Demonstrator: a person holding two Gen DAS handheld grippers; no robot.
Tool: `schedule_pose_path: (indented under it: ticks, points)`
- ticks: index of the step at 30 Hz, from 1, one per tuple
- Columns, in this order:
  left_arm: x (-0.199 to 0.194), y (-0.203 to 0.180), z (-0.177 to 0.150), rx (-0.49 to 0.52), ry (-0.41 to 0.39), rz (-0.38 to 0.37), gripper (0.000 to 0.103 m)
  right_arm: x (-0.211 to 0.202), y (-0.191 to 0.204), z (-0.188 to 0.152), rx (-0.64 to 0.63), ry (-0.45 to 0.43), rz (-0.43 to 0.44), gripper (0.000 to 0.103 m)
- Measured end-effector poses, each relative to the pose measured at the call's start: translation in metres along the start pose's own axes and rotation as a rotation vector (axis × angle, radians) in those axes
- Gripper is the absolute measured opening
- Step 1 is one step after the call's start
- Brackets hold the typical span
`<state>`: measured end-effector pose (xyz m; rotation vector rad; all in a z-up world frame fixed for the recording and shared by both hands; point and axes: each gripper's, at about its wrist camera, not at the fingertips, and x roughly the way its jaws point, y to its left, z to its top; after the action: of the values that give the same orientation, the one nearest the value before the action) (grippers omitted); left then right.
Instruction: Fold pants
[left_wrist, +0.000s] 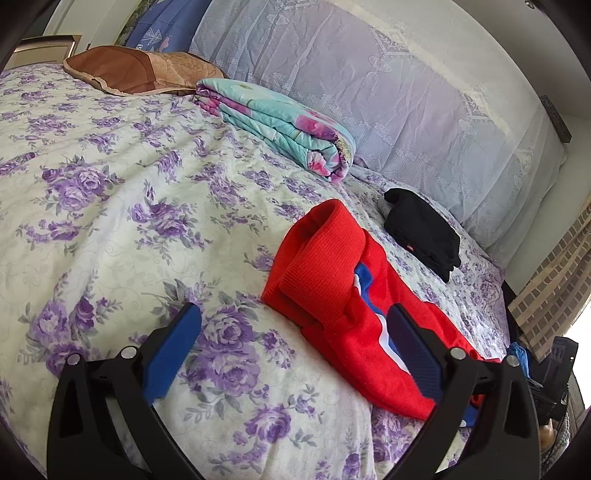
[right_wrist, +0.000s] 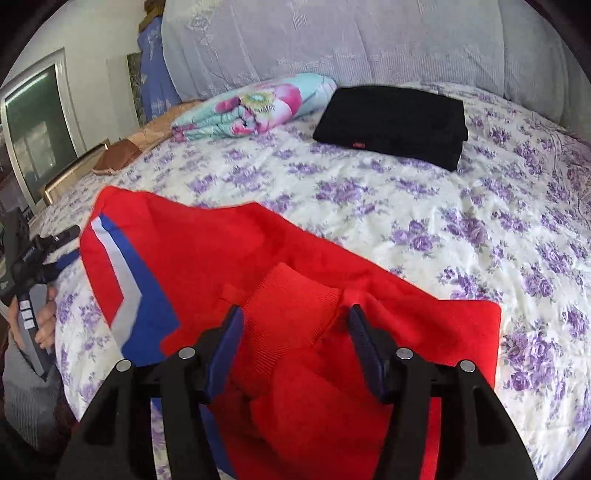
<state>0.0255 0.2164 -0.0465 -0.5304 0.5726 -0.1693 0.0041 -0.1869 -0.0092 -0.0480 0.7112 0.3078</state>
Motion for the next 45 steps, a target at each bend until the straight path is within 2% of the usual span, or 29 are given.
schedule_pose_path:
  ticks: [2,4,5,7,10,13,14,15,16,18,20,23,24,27,33,40,45]
  points:
    - [0.0,0.0,0.0,0.001,0.001,0.0,0.098,0.0,0.007,0.0,-0.014,0.001,0.011,0.061]
    - [0.0,0.0,0.0,0.001,0.0,0.0,0.098,0.02,0.01,-0.01,-0.021,0.079,0.014,0.065]
    - [0.0,0.0,0.0,0.001,0.001,0.0,0.098,0.028,0.012,-0.015,-0.037,0.089,0.006,0.068]
    - [0.0,0.0,0.0,0.001,0.001,0.001,0.098,0.023,0.016,-0.012,-0.039,0.076,0.0,0.069]
    - [0.001,-0.001,-0.001,0.004,0.004,0.004,0.098,-0.001,0.015,-0.007,-0.001,-0.017,0.048,0.069]
    - [0.001,-0.001,-0.001,0.004,0.006,0.004,0.098,-0.011,0.013,-0.01,-0.021,-0.046,0.016,0.07]
    - [0.002,0.0,-0.001,0.005,0.009,0.004,0.098,-0.005,0.008,-0.014,-0.017,-0.01,-0.001,0.073]
    - [0.003,-0.001,-0.001,0.006,0.013,0.006,0.098,0.01,0.003,-0.02,-0.007,0.066,-0.008,0.075]
    - [0.004,-0.001,-0.001,0.008,0.019,0.008,0.098,0.02,-0.001,-0.026,-0.004,0.112,0.007,0.078]
    - [0.005,-0.002,0.0,0.01,0.034,0.021,0.098,0.012,-0.003,-0.025,0.011,0.069,0.026,0.079]
    - [0.006,-0.003,0.002,-0.001,0.048,0.031,0.098,-0.004,-0.004,-0.021,0.018,-0.016,0.071,0.08]
    - [0.005,-0.003,0.008,-0.05,0.065,-0.011,0.098,-0.024,-0.015,-0.018,0.015,-0.094,0.034,0.092]
    - [0.005,-0.004,0.01,-0.07,0.071,-0.036,0.098,-0.027,-0.022,-0.018,0.023,-0.105,0.02,0.092]
    - [0.014,-0.004,0.017,-0.101,0.112,-0.059,0.098,-0.036,-0.051,-0.022,0.104,-0.125,0.007,0.092]
    - [0.031,0.001,0.026,-0.175,0.174,-0.085,0.098,-0.035,-0.099,-0.04,0.342,-0.128,0.087,0.093]
    - [0.041,-0.001,0.026,-0.22,0.194,-0.07,0.098,-0.02,-0.118,-0.05,0.454,-0.101,0.176,0.094]
    - [0.042,-0.005,0.028,-0.281,0.189,-0.104,0.098,-0.018,-0.126,-0.054,0.5,-0.108,0.219,0.094]
